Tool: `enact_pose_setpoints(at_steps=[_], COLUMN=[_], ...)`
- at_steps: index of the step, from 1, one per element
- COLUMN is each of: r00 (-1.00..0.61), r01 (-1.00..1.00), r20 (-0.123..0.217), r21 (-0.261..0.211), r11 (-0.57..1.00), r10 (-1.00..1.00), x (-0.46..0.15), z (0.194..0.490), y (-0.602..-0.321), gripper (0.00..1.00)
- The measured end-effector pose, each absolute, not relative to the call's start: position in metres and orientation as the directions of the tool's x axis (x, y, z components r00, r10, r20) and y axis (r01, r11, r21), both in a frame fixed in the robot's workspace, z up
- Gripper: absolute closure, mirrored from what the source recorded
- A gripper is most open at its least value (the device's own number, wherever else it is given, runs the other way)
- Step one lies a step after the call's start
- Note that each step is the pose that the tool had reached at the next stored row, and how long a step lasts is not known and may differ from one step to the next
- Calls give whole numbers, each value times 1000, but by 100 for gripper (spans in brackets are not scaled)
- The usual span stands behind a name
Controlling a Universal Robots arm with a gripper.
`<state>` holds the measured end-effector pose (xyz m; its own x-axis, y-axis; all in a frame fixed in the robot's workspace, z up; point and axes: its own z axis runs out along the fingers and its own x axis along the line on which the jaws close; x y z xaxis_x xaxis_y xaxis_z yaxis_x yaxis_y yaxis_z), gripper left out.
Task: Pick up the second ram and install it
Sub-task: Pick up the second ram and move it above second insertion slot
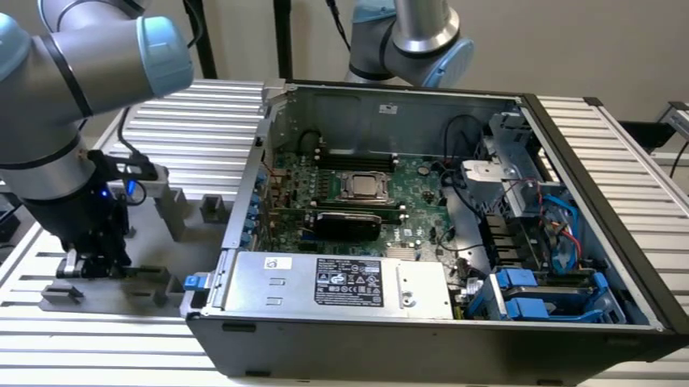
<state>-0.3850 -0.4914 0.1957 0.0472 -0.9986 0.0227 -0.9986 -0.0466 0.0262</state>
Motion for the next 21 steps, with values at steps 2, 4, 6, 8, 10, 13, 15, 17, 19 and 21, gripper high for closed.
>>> enact_pose_setpoints(at_steps=[2,4,6,8,10,13,15,17,19,21], r00=[47,47,47,46,46,46,46,46,46,46], r01=[-999,-999,-999,-999,-999,-999,-999,-999,-999,-999], r20=[23,24,25,25,25,25,25,25,25,25], r21=[26,26,26,26,26,26,26,26,26,26], r11=[-47,-47,-46,-46,-45,-45,-45,-45,-45,-45], r10=[-999,-999,-999,-999,-999,-999,-999,-999,-999,-999], x=[-385,-385,-385,-385,-385,-385,-385,-385,-385,-385], z=[195,195,194,194,194,194,194,193,193,193], y=[-491,-491,-492,-492,-492,-491,-491,-491,-491,-491], gripper=[73,73,73,73,73,73,75,82,82,85])
